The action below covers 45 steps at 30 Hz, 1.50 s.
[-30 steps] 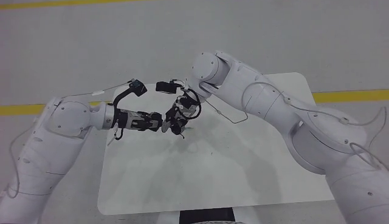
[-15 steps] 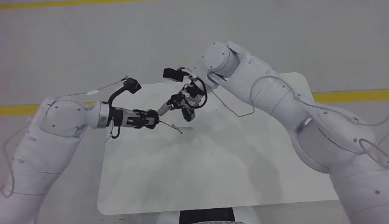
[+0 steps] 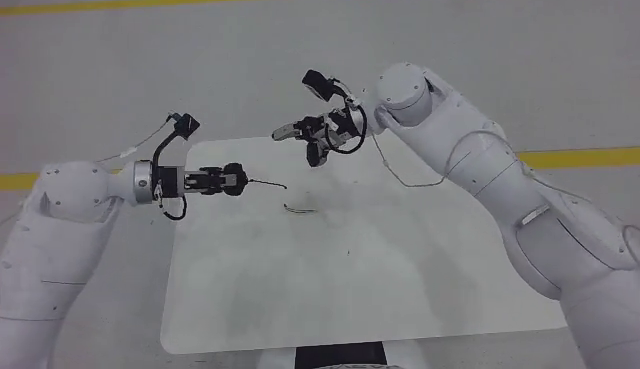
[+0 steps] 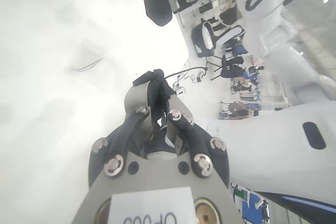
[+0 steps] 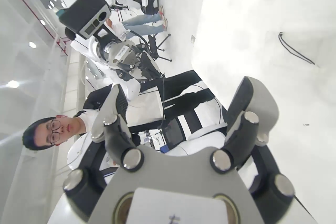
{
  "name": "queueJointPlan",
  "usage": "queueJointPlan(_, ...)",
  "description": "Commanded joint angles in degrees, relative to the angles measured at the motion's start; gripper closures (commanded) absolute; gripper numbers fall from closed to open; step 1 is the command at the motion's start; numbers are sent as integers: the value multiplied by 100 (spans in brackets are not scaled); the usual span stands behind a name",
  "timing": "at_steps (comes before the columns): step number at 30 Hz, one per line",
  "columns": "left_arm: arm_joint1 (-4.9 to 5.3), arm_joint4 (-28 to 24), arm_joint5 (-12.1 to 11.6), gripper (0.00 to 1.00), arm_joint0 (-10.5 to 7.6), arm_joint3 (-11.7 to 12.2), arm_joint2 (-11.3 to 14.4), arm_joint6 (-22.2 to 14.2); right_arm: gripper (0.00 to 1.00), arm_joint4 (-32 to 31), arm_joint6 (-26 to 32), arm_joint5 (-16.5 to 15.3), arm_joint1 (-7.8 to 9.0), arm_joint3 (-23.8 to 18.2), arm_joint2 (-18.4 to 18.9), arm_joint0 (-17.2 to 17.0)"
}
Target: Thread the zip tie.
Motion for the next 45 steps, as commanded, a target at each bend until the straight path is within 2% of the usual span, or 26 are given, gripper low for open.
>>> queueJointPlan(1, 10, -292, 6, 100, 61, 110, -98, 3, 0, -70, -140, 81, 143, -291, 256, -197)
queueJointPlan(8, 24, -1226, 32, 100, 237, 537, -361, -76, 0, -280, -367, 327, 491, -1108, 924, -794)
queueJointPlan(9, 29, -1273, 89, 100, 255, 573, -377, -103, 0, -289, -370, 336, 502, -1144, 946, -817)
queueJointPlan(18, 28, -1280, 114, 100, 260, 578, -376, -70, 0, -289, -370, 336, 502, -1144, 946, -817)
queueJointPlan(19, 2, -1546, 287, 100, 299, 618, -333, 132, 0, -359, -473, 310, 504, -1168, 943, -848)
queueJointPlan(21, -8, -1627, 485, 100, 279, 706, -302, 256, 0, -483, -726, 282, 514, -1285, 974, -951)
queueJointPlan(23, -37, -2085, 805, 100, 272, 854, -270, 337, 0, -758, -925, 200, 544, -1423, 1017, -1022)
queueJointPlan(30, -86, -2937, 1567, 100, 224, 1219, -201, 203, 0, -1248, -1252, -257, 661, -1802, 1330, -1317)
queueJointPlan(36, -117, -3285, 2087, 100, 132, 1418, -85, 21, 0, -1683, -1599, -760, 710, -2107, 1484, -1576)
queueJointPlan(38, -122, -3226, 2068, 100, 88, 1408, -62, 31, 0, -1833, -1712, -905, 711, -2190, 1487, -1641)
queueJointPlan(44, -122, -3226, 2068, 100, 88, 1408, -62, 31, 0, -1849, -1722, -907, 711, -2199, 1489, -1647)
queueJointPlan(45, -129, -3250, 2068, 100, 100, 1391, -52, 120, 0, -1849, -1722, -907, 711, -2199, 1489, -1647)
